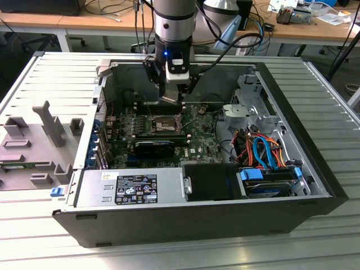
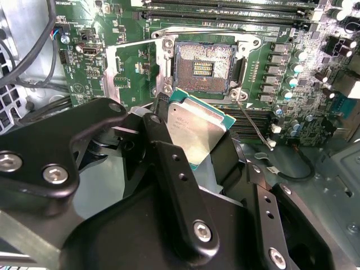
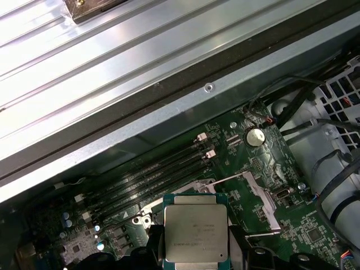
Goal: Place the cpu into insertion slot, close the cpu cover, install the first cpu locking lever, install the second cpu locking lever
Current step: 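Place the cpu into insertion slot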
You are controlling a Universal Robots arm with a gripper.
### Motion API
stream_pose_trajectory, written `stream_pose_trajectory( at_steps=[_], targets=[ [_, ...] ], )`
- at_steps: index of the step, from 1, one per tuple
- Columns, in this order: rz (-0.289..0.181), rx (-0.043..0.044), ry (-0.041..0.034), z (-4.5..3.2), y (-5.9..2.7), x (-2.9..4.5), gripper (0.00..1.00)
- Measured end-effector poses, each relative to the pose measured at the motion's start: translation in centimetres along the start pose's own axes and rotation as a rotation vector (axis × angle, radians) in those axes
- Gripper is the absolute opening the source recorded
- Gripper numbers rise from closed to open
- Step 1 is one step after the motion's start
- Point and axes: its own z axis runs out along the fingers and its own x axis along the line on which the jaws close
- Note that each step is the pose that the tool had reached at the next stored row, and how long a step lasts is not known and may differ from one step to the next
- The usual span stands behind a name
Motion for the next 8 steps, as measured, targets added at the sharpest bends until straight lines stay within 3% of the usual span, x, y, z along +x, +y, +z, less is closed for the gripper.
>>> stream_pose_trajectory(
  at_steps=[8],
  targets=[
    [0.016, -0.0003, -0.0012, 0.06, 0.00, 0.00, 0.54]
  ],
)
